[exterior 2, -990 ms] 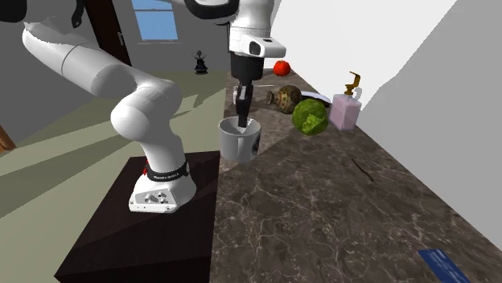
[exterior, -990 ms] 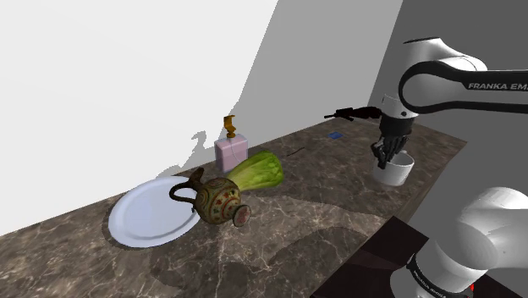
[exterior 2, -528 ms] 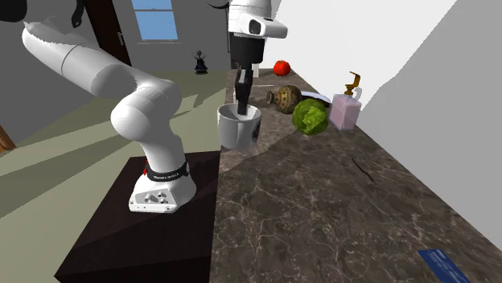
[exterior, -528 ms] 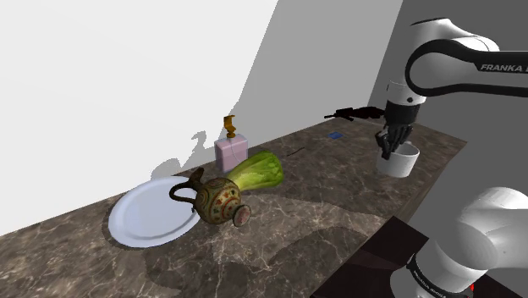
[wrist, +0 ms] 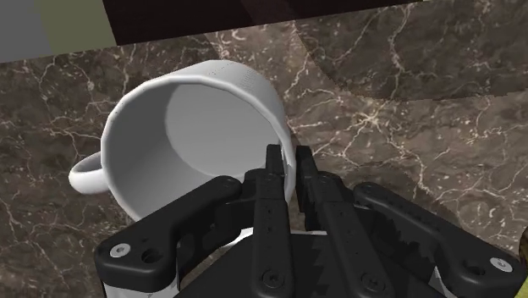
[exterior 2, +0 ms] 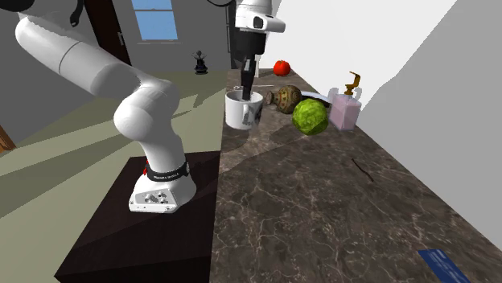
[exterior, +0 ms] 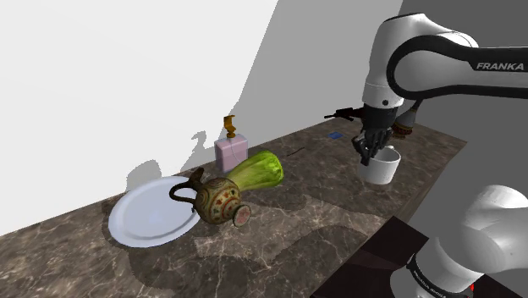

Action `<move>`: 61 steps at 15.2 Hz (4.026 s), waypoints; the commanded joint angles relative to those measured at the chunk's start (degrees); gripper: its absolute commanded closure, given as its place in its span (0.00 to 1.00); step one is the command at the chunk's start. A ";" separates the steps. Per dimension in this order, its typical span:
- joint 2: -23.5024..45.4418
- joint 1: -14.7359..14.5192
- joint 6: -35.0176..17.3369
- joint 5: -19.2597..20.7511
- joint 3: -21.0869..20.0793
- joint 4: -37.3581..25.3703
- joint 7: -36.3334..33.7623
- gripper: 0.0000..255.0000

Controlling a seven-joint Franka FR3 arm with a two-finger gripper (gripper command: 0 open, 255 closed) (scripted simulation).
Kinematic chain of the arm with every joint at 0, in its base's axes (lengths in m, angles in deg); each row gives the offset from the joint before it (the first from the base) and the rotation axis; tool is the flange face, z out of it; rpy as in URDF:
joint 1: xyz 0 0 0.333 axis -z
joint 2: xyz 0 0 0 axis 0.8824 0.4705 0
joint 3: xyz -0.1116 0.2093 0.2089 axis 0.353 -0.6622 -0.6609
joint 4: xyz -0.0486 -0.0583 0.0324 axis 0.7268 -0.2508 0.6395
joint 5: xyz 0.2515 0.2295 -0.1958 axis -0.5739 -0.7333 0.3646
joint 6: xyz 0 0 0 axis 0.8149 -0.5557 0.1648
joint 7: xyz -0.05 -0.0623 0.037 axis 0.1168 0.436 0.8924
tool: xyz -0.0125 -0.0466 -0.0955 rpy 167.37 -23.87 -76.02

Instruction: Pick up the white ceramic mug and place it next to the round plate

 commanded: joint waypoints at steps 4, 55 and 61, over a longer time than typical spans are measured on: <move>4.74 -2.46 -1.63 -5.03 -6.61 -3.42 -6.82 1.00; 87.82 -28.58 -3.33 25.70 -36.30 -75.29 -66.36 1.00; 88.56 -27.86 -7.46 26.31 -35.92 -71.50 -66.81 1.00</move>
